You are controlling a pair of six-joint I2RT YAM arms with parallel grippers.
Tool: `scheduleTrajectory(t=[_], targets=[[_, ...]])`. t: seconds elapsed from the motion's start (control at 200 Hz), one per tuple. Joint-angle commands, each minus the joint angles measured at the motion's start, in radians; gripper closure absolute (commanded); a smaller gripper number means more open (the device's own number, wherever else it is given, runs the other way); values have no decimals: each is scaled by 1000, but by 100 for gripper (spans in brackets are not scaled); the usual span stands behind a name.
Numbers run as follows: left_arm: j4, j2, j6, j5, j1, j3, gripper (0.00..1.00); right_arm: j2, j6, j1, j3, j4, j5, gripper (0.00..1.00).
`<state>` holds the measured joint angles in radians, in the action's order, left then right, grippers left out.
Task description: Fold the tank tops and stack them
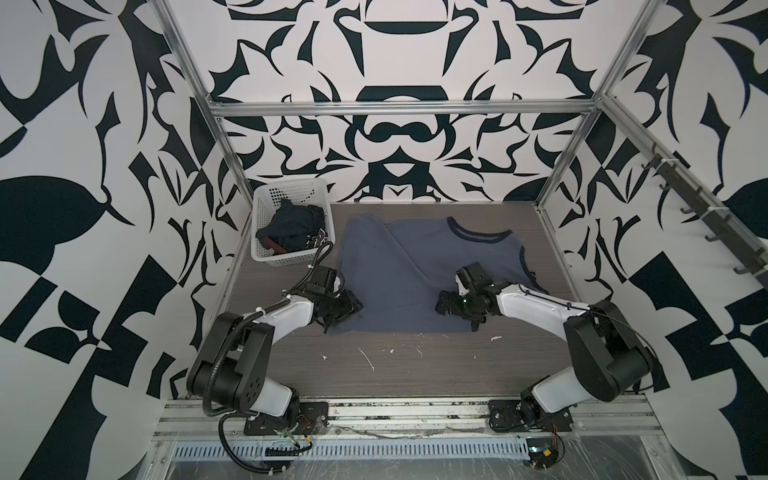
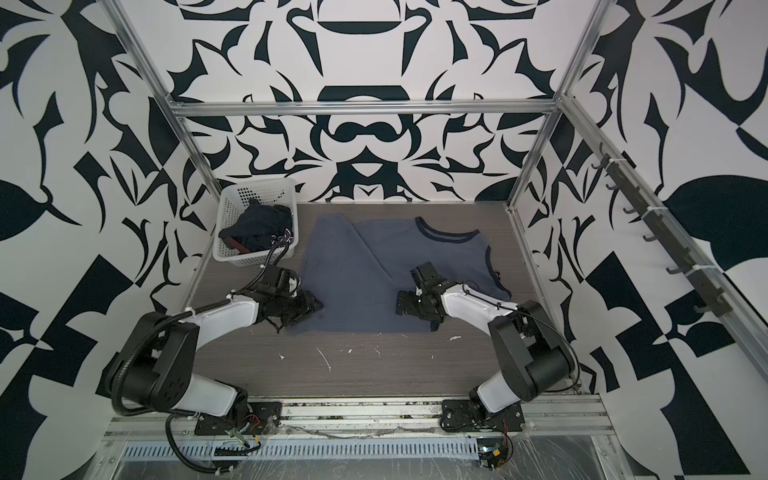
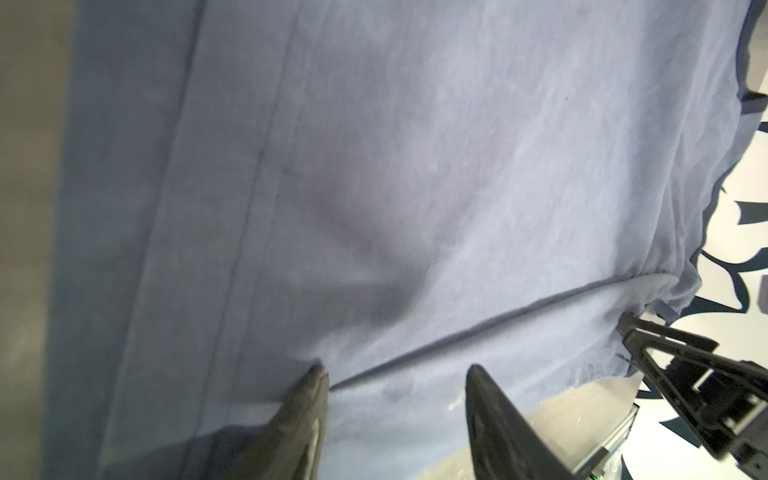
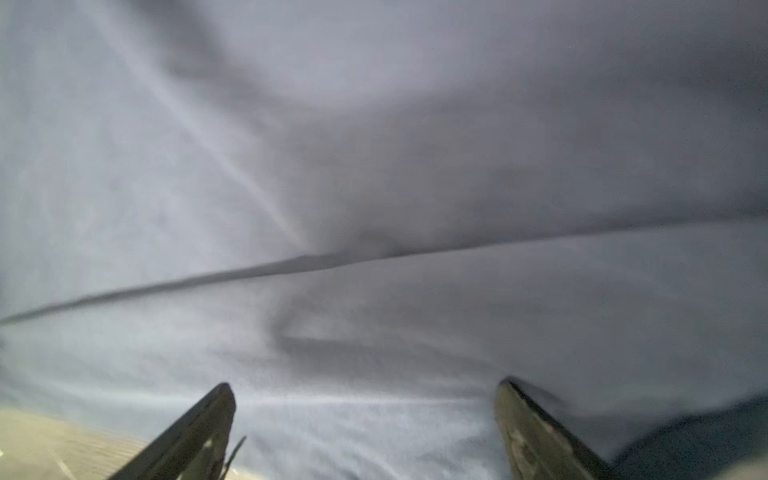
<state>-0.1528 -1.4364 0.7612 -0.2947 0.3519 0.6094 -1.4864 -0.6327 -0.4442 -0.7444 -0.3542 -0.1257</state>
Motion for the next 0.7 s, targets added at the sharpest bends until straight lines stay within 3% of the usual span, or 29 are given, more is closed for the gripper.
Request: scheduleTrajectory(t=[0.0,0.22,0.355,0.525,0.695], targets=[[-108,53,70,71,20,-101,43,56,-89,37,98,-209,87,0],[-106,263,176,126,118,-197,41,277,-78,141,116,-299,138,0],[-130,339,132,193,117,-109,35,357,-13,202,26,-325,147,0],[-178,210,-5,267,105,180,31,338,90,280,-138,-299,153,0],[-243,-74,-82,299,82,472,30,204,134,373,-291,-262,86,0]])
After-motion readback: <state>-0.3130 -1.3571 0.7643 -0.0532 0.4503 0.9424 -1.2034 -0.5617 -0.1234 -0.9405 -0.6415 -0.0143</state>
